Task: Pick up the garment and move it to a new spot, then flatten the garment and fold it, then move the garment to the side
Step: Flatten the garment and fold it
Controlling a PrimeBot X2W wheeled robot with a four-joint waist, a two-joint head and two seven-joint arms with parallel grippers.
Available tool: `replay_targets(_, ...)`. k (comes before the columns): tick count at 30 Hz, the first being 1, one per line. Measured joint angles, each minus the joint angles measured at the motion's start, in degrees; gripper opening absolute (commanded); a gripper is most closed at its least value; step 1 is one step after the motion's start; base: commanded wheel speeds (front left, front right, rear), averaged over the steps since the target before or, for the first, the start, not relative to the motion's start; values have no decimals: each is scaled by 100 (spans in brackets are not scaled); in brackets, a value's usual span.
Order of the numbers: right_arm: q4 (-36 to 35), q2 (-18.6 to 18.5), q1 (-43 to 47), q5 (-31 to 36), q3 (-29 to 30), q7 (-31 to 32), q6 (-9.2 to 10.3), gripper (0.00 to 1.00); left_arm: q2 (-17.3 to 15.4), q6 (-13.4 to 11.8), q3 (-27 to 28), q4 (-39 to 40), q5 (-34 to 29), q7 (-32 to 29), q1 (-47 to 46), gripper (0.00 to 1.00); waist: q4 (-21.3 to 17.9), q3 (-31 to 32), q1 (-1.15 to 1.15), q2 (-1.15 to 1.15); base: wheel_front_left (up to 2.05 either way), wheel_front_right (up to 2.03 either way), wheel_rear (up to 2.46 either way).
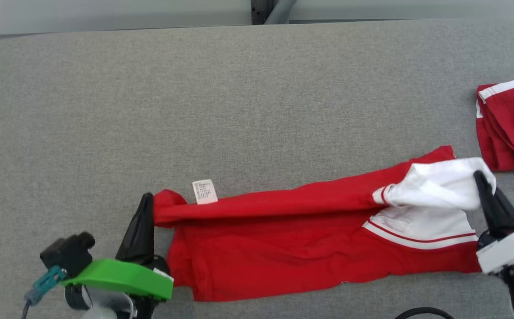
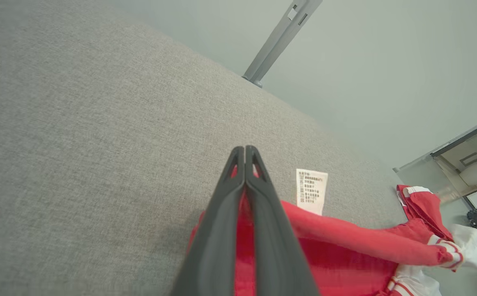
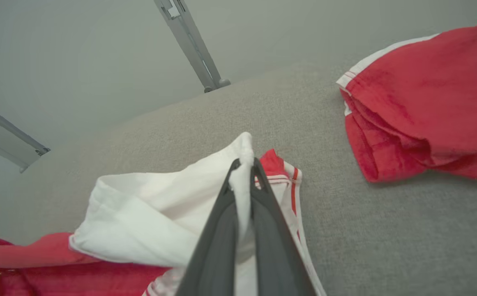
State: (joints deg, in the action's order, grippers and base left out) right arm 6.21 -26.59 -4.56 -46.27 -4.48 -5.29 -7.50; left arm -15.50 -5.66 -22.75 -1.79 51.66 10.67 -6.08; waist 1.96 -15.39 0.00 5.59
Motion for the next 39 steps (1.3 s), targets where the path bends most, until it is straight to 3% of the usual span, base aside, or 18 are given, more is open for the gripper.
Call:
replay_targets(6,-263,749,664,343,310,249,0,0,246,-36,77,-132,-131,336,469,0,-87,-96,0,0,0,0,0)
replay_targets(9,-259,921,659,478,328,320,0,0,456,107,104,-205,-215,403,532,0,-96,-145,0,0,0,0,0)
replay_targets(17,-53,927,399,673,374,374,0,0,913,442,400,-274,-610,430,636,0,-51,-156,0,0,0,0,0)
replay_targets(19,54,781,282,724,416,368,0,0,1073,576,554,-175,-798,435,773,0,-21,-140,0,0,0,0,0)
replay_targets(26,299,578,229,714,342,421,0,0,1233,719,835,16,-1026,436,1181,0,87,-96,0,0,0,0,0)
replay_targets(34,486,545,442,654,183,442,0,0,1258,804,693,-479,-1081,436,1374,0,134,-77,0,0,0,0,0)
replay_targets(36,506,511,447,664,157,449,0,0,1260,801,619,-611,-957,436,1374,24,112,-73,0,-1,0,0,0)
replay_targets(37,521,492,448,676,149,458,0,35,1260,797,588,-677,-956,436,1373,41,100,-70,0,-1,0,0,0)
replay_targets(38,532,469,450,708,138,470,0,87,1261,790,560,-737,-975,436,1371,57,89,-67,0,-1,0,0,0)
replay_targets(39,537,452,453,725,127,470,0,87,1261,764,537,-792,-968,436,1371,57,80,-62,0,-1,0,0,0)
